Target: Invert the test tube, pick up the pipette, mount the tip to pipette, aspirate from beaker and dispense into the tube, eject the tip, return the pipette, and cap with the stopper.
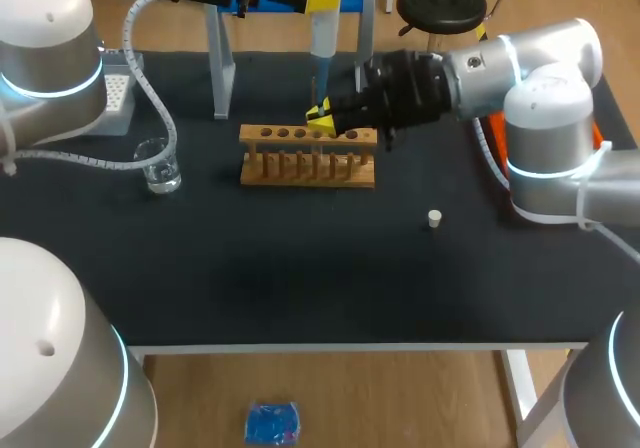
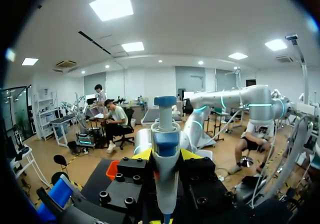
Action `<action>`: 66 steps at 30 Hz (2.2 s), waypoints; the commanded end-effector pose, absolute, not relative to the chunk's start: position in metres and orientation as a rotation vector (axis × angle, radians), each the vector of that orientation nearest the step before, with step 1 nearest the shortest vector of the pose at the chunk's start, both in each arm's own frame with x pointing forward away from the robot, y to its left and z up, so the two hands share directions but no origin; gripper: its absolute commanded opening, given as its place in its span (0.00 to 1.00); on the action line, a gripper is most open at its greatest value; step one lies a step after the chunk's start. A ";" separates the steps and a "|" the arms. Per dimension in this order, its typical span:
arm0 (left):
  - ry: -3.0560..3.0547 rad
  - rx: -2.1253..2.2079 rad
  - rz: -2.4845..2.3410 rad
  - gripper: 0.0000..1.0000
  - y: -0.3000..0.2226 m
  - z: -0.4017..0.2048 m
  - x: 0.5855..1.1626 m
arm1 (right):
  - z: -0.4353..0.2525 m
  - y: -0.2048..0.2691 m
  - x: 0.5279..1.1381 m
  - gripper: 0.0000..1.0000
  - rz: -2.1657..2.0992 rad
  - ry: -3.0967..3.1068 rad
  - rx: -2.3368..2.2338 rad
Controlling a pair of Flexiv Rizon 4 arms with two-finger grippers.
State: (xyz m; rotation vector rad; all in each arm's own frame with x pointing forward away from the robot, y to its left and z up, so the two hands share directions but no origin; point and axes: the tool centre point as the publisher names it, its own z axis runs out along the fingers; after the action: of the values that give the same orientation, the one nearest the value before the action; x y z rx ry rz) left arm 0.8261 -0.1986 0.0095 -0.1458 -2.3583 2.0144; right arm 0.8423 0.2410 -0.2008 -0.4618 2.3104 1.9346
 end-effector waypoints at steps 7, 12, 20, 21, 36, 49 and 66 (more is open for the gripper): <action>-2.357 -0.148 2.015 0.00 -0.199 0.010 0.826 | -0.194 0.237 0.840 0.00 1.943 2.289 -0.479; -2.357 -0.148 2.015 0.00 -0.199 0.010 0.826 | -0.195 0.237 0.838 0.00 1.951 2.293 -0.479; -2.357 -0.148 2.015 0.00 -0.199 0.010 0.826 | -0.195 0.238 0.836 0.00 2.031 2.317 -0.397; -2.357 -0.148 2.015 0.00 -0.199 0.010 0.826 | -0.195 0.238 0.836 0.00 2.048 2.319 -0.387; -2.357 -0.148 2.015 0.00 -0.199 0.010 0.826 | -0.193 0.242 0.836 0.00 2.209 2.280 -0.197; -2.357 -0.148 2.015 0.00 -0.199 0.010 0.826 | -0.190 0.242 0.835 0.00 2.241 2.211 -0.161; -2.357 -0.148 2.015 0.00 -0.199 0.010 0.826 | -0.183 0.240 0.836 0.00 2.232 2.184 -0.165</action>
State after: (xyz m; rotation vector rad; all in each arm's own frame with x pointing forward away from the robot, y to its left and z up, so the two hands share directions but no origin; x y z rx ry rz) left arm 0.8263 -0.1987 0.0124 -0.1470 -2.3575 2.0172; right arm 0.8374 0.2416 -0.1877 -0.1698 2.1849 2.2370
